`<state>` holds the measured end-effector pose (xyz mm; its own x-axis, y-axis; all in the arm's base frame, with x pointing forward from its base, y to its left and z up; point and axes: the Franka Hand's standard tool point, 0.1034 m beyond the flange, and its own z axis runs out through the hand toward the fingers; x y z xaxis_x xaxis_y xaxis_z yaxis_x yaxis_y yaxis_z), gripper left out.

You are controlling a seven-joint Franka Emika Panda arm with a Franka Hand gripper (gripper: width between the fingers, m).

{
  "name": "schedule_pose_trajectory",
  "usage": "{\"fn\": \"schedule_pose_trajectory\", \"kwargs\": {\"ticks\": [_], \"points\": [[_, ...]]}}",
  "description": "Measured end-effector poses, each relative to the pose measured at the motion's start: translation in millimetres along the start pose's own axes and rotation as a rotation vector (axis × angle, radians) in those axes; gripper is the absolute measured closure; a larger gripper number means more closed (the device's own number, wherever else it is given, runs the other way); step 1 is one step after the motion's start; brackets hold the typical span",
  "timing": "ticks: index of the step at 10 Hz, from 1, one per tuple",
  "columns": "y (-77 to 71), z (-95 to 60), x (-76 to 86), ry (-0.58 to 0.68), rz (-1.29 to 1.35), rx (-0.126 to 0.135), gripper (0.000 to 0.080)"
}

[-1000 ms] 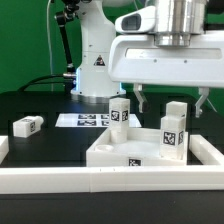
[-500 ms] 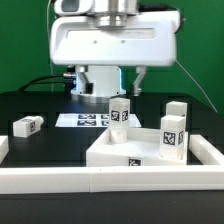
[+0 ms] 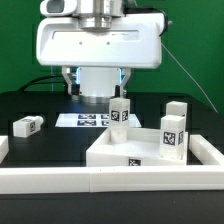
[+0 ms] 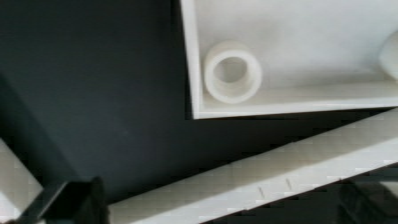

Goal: Assemble square table

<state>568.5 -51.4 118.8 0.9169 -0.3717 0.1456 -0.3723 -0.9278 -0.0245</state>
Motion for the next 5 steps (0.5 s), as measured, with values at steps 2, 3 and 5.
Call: {"fn": "schedule_pose_trajectory", "kwargs": {"ticks": [2, 3, 5], "points": [[34.0, -0.3, 0.2, 0.004, -0.018, 0.002, 0.0151], [54.5, 1.2, -6.6, 0.016, -0.019, -0.006, 0.0151], [85.8, 8.9, -18.6, 0.031, -0.034, -0.03, 0.0151]]}}
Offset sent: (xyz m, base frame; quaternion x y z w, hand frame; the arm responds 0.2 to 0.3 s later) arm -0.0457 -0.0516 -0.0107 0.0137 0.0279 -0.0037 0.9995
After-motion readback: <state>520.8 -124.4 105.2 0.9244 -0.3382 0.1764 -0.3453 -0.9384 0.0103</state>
